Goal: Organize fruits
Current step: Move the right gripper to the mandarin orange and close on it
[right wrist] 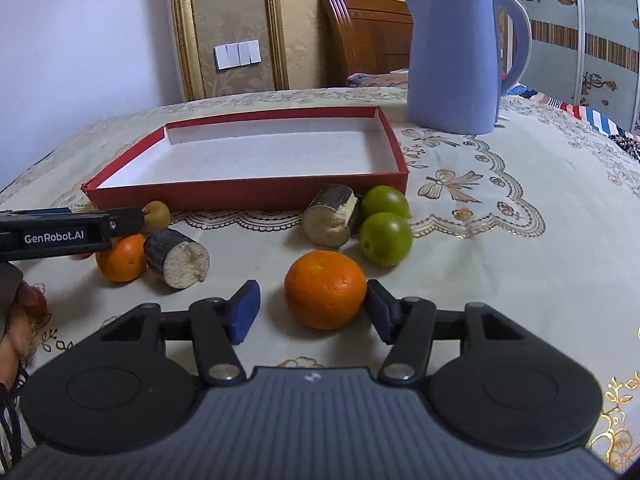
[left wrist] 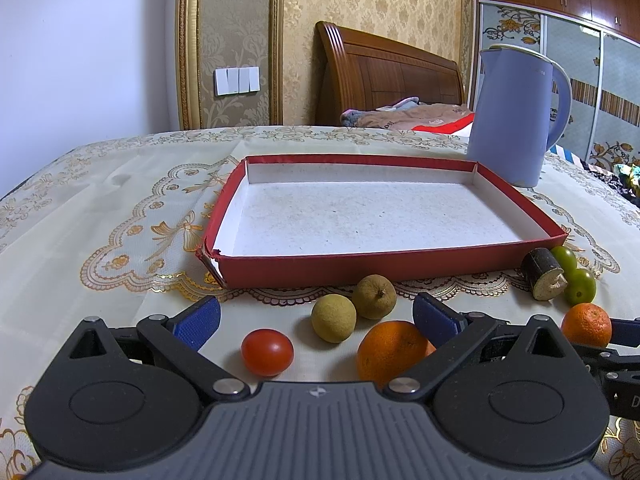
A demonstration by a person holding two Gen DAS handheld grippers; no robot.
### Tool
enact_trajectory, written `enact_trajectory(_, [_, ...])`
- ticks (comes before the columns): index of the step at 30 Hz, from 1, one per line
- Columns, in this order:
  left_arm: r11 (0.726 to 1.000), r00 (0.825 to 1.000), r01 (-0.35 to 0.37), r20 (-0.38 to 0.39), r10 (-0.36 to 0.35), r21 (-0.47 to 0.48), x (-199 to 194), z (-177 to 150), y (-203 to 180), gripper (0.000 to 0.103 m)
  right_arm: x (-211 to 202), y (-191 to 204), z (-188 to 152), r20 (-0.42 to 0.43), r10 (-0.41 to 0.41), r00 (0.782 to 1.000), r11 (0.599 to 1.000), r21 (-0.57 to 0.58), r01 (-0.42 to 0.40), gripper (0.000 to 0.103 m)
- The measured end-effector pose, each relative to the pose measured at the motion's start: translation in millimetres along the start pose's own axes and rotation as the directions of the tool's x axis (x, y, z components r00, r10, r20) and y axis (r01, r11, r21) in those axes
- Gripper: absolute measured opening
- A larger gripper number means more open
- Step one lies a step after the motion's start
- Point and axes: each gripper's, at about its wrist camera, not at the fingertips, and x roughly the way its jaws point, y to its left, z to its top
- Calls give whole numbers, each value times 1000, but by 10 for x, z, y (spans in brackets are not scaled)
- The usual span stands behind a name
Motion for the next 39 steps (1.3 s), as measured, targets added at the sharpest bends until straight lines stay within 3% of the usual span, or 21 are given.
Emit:
enact_trajectory(1, [1000,1000,0,0,0,0,2,1,2,103,0,18,0,0,-7,1000,1000,-9,7,46])
enact_trajectory(3, [1000,1000,-1,1,1,0,-1,2,2,103,-1,41,3,0,15,1000,1000,-23,-15,41])
enact_trajectory(22, [998,1000,7,-5,-7,-62,-35,33,182,103,18,21,9,2,39,999,999,-8,-39,41])
enact_trajectory(27, [980,998,66,24,-62,-188,-237,8,540,103,15,11,11,3,43,999,999,-3,-43,41])
enact_trajectory(33, [934,991,99,-47,-122,-344,-243,-129,893,103,15,13,10,2,40,999,999,-7,-40,41])
enact_trajectory(36, [923,991,106,-34,-128,-369,-351,-199,934,103,16,16,10,2,41,999,999,-5,-41,41])
enact_trajectory(39, [935,991,114,-26,-131,-337,-519,-279,885,103,19,22,9,2,41,999,999,-8,-41,41])
